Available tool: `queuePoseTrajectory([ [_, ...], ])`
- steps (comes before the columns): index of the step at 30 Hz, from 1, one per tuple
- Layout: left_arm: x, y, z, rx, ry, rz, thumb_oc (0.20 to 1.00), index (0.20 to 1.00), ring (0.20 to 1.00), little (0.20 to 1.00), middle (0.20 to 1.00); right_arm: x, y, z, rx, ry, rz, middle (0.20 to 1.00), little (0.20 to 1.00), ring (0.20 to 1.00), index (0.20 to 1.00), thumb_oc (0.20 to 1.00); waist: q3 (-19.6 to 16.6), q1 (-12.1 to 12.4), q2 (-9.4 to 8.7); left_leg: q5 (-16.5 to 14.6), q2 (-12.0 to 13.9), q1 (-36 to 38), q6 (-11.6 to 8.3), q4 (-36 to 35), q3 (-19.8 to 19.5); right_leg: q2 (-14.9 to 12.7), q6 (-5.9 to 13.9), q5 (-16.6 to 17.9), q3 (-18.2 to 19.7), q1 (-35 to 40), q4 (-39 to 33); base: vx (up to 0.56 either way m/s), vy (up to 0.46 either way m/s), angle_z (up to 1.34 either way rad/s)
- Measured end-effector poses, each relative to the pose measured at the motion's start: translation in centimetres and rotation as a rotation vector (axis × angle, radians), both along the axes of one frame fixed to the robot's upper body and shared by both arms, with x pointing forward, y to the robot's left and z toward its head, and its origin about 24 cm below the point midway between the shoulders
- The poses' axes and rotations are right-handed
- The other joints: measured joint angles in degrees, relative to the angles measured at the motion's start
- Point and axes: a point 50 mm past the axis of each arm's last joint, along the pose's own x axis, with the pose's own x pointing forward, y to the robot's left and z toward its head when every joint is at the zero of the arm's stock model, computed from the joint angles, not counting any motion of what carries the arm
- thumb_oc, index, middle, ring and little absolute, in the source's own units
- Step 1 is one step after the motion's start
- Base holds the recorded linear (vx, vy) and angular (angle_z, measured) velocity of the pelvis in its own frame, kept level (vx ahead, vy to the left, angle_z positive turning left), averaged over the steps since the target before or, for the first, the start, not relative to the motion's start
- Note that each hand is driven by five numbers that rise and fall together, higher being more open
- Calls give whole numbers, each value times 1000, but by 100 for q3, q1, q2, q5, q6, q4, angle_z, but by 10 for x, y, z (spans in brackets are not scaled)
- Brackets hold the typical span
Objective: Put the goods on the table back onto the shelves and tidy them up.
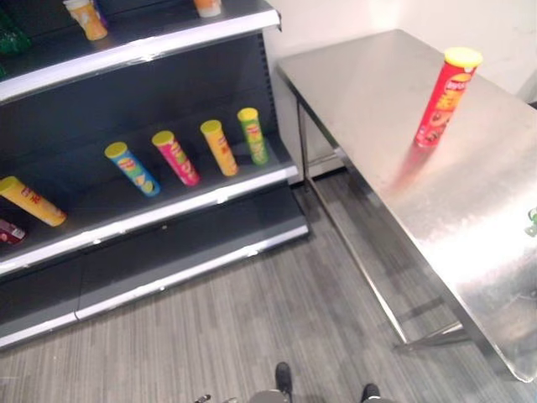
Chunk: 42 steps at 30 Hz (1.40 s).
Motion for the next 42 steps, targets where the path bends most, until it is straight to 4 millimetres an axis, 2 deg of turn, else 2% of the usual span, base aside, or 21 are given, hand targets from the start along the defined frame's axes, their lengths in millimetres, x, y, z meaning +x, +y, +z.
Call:
queuePoseTrajectory([
  [3, 0, 0, 0, -1, -1, 0, 1000, 1000, 1000, 1000, 1000, 2, 2, 1, 0, -14, 6, 1000, 1000, 1000, 1000, 1000, -14, 7, 43, 0, 0, -2, 0, 0, -5, 1, 0, 0, -4, 0, -2, 12, 1, 0],
  [12, -2, -1, 0, 5, -4, 1, 1000, 1000, 1000, 1000, 1000, 6, 7, 23, -70, -180, -11, 1000, 1000, 1000, 1000, 1000, -14, -5, 112, 2, -1, 6, 2, -1, -10, 2, 0, 0, -9, 11, -23, 4, 0, 0],
  [26, -9, 0, 0, 9, 12, 5, 1000, 1000, 1000, 1000, 1000, 6, 6, 14, -53, -174, -43, 1000, 1000, 1000, 1000, 1000, -18, 34, 121, 16, 1, 65, 4, -1, -21, 7, -1, 1, -14, 76, -25, 0, 0, 0],
  [42, -11, 0, 0, 21, 15, 8, 1000, 1000, 1000, 1000, 1000, 27, 14, 28, -46, -187, -22, 1000, 1000, 1000, 1000, 1000, -43, 149, 209, 35, -7, -2, -1, 0, -99, 11, -2, 2, -73, 38, -23, 0, -2, 2],
])
